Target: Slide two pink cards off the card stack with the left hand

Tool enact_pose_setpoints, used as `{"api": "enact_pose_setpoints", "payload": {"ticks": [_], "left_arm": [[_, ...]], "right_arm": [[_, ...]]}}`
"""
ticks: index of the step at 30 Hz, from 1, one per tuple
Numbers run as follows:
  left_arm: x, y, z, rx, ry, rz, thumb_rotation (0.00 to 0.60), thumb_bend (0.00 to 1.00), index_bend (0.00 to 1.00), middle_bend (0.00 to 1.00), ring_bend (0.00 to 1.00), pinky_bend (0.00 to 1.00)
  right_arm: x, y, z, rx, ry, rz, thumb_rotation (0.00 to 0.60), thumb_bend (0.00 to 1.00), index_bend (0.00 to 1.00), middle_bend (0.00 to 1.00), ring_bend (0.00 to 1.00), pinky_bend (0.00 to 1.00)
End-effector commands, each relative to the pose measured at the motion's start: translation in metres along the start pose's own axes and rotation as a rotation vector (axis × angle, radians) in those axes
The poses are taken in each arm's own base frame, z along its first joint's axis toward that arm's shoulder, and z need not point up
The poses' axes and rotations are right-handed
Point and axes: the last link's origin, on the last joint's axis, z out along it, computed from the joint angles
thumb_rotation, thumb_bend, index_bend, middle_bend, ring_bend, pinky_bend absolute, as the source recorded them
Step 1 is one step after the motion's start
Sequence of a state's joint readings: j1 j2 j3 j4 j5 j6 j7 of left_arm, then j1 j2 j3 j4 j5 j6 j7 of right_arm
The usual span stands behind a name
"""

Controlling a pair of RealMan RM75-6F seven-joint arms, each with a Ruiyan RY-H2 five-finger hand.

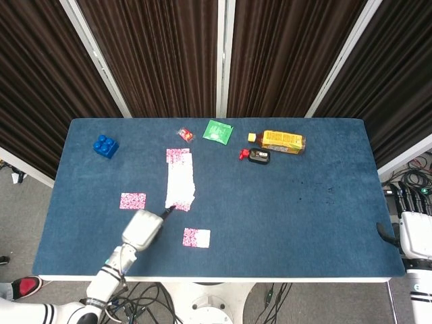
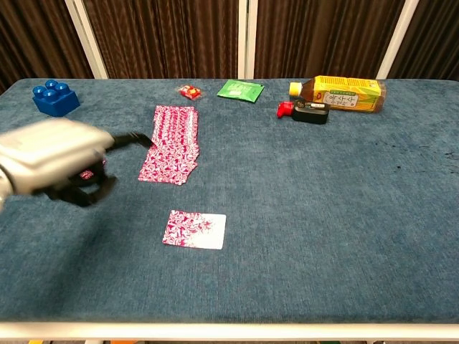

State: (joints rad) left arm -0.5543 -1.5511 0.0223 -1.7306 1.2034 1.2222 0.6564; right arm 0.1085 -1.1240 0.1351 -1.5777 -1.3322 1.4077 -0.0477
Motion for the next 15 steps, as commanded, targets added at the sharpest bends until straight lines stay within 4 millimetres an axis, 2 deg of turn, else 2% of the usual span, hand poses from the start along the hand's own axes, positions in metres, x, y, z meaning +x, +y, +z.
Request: {"api": "enact_pose_setpoints", "payload": {"ticks": [1, 3, 4, 5, 7, 8, 9, 11, 15], "left_arm": [[0.013, -0.037, -0.011, 0.134, 0.093, -0.019, 0.6, 0.58, 0.13, 0.86, 0.82, 0.82], [0.014, -0.06, -0.02, 0.22, 0.113, -0.033, 0.6, 0.51, 0.13, 0.63, 0.58, 0.69], [0.014, -0.069, -0.024, 0.253, 0.111, -0.035, 0.6, 0.45, 0.13, 0.46, 0.39, 0.57], [0.015, -0.077, -0.027, 0.278, 0.116, -0.038, 0.6, 0.38, 0.13, 0.26, 0.18, 0.4], [0.019, -0.092, -0.036, 0.314, 0.151, -0.052, 0.6, 0.32, 0.13, 0.11, 0.04, 0.24], [0.019, -0.097, -0.04, 0.327, 0.166, -0.062, 0.591, 0.28, 0.13, 0.07, 0.0, 0.18], [0.021, -0.102, -0.044, 0.338, 0.184, -0.078, 0.576, 0.27, 0.13, 0.06, 0.0, 0.16], [0.022, -0.111, -0.05, 0.357, 0.202, -0.087, 0.511, 0.23, 0.13, 0.05, 0.0, 0.11], [0.021, -0.124, -0.064, 0.385, 0.211, -0.086, 0.495, 0.21, 0.13, 0.05, 0.0, 0.1]], "right_arm": [[0.0, 0.0, 0.0, 0.001, 0.002, -0.001, 0.6, 0.21, 0.0, 0.0, 0.0, 0.0], [0.0, -0.001, 0.0, 0.002, 0.001, -0.001, 0.6, 0.21, 0.0, 0.0, 0.0, 0.0], [0.0, -0.002, 0.0, 0.003, 0.0, -0.001, 0.6, 0.21, 0.0, 0.0, 0.0, 0.0], [0.0, -0.002, 0.001, 0.004, 0.0, -0.001, 0.6, 0.21, 0.0, 0.0, 0.0, 0.0], [0.0, -0.003, 0.001, 0.007, 0.0, 0.003, 0.6, 0.21, 0.0, 0.0, 0.0, 0.0], [0.0, -0.004, 0.001, 0.008, 0.0, 0.004, 0.6, 0.21, 0.0, 0.0, 0.0, 0.0], [-0.001, -0.005, 0.002, 0.009, 0.0, 0.007, 0.6, 0.21, 0.0, 0.0, 0.0, 0.0], [-0.002, -0.006, 0.002, 0.011, 0.0, 0.009, 0.6, 0.21, 0.0, 0.0, 0.0, 0.0], [-0.005, -0.008, 0.003, 0.014, -0.007, 0.013, 0.6, 0.21, 0.0, 0.0, 0.0, 0.0]]}}
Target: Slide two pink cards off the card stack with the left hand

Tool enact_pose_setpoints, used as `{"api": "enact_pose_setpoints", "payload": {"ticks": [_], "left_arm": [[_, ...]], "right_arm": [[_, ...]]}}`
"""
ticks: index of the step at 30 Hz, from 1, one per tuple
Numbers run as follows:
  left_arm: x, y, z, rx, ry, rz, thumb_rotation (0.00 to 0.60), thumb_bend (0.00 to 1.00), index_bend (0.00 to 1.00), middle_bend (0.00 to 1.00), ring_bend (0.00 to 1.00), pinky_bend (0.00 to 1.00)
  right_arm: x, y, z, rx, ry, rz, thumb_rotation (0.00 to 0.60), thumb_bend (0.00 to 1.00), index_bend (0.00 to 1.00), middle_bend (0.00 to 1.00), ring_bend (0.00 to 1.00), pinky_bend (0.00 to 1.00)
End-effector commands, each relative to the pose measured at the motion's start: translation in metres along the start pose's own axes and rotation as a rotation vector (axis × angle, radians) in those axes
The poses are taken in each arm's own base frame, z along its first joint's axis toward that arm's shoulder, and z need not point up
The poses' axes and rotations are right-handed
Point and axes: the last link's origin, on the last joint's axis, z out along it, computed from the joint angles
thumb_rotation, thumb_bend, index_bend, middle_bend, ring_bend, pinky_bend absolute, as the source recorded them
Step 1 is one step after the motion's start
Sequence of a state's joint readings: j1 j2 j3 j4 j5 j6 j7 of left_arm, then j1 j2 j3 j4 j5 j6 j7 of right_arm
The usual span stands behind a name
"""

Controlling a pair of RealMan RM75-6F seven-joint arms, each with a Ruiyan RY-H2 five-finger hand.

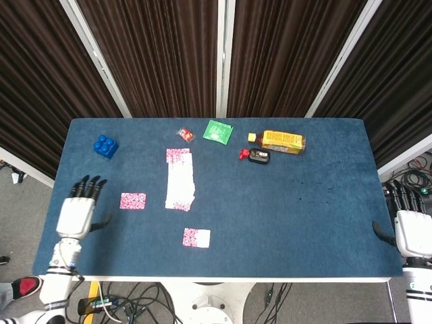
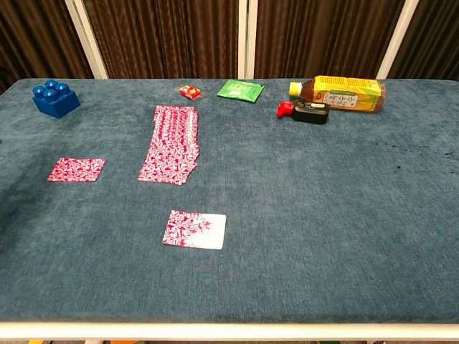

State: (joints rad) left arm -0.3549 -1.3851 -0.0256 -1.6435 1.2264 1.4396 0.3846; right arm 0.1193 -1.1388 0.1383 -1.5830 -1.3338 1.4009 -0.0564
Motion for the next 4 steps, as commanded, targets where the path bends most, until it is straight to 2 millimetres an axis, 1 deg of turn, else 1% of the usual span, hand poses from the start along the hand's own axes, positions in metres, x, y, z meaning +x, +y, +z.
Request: {"api": "enact_pose_setpoints", "payload": {"ticks": [1, 4], "left_arm": [[0.0043, -0.0138, -0.0052, 0.023, 0.02, 0.006, 0.497, 0.2, 0.13, 0.05, 0.0, 0.1], [0.0059, -0.0172, -0.0073, 0.031, 0.027, -0.003, 0.495, 0.2, 0.13, 0.05, 0.0, 0.1]], "right_arm": [[-0.0019, -0.0004, 0.0004, 0.0, -0.004, 0.002, 0.6, 0.21, 0.0, 0.0, 0.0, 0.0], [-0.0026, -0.0006, 0.0007, 0.002, -0.005, -0.002, 0.6, 0.21, 0.0, 0.0, 0.0, 0.0]]}}
